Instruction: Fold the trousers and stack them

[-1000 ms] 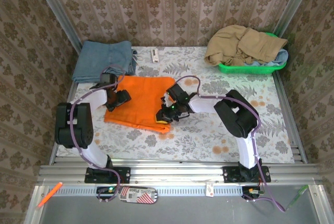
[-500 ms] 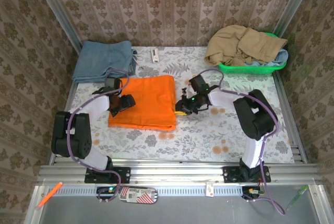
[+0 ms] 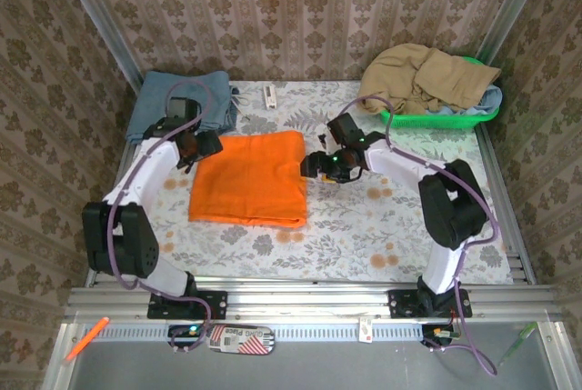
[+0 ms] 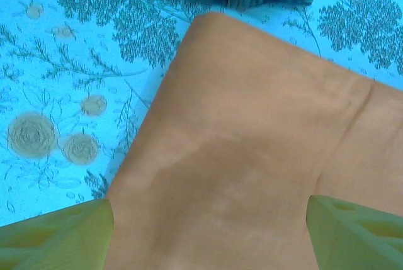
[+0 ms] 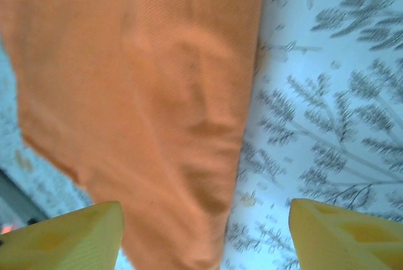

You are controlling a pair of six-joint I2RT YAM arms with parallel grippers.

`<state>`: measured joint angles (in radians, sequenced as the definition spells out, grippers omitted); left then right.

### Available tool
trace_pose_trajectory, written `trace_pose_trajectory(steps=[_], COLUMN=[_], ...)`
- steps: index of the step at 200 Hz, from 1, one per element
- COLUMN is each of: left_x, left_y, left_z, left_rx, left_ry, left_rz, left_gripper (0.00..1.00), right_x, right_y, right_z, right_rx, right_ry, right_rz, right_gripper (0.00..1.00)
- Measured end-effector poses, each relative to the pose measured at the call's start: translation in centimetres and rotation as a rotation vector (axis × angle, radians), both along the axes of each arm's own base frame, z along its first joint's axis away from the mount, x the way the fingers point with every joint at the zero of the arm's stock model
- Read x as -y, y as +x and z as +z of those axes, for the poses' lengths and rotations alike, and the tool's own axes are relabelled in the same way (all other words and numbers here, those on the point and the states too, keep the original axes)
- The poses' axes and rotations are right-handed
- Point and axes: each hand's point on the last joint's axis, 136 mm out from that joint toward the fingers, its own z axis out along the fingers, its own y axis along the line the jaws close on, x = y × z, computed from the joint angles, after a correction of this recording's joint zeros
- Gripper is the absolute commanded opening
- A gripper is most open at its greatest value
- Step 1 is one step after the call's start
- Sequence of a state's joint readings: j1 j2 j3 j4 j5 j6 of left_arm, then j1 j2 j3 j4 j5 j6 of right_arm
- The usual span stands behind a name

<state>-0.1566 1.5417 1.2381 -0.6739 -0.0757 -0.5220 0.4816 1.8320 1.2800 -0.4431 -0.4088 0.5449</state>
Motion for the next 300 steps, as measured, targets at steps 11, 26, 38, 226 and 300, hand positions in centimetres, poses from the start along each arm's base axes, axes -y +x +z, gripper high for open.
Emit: trace_pose_trajectory(steps=[11,26,38,226,300], left_x=[-0.2,-1.0,-1.8,-3.6,-8.9], left_y=[0.0,-1.1,-2.2,3.2,10.9], left_z=[-1.4,-4.4,-7.0,-1.4,-5.0], left_rx=[-0.031,-0.106,-0.179,0.136,0.288], left_ry=[0.006,0.014,0.017,-0.254,-0.549], left_rz=[0.005,0.023,0.041,0.185,0.46], left_gripper=[0.81,0.8,0.79,0.84,0.84], right_x=[-0.5,-1.6,-2.5,7.3,8.5], right_y=[0.7,1.6,1.8,-2.5,-3.0], right_z=[-0.7,-2.2,-3.6,-5.3,0.3], right_rx=[-0.003,-0.015,-0.031,-0.13,0.007], right_ry=[-0.013,-0.024,-0.031,-0.092,-0.095], right_rz=[0.013,0.035,0.059,-0.059,-0.056], right_gripper=[0.75,0.72,0.7,0.55,0.71])
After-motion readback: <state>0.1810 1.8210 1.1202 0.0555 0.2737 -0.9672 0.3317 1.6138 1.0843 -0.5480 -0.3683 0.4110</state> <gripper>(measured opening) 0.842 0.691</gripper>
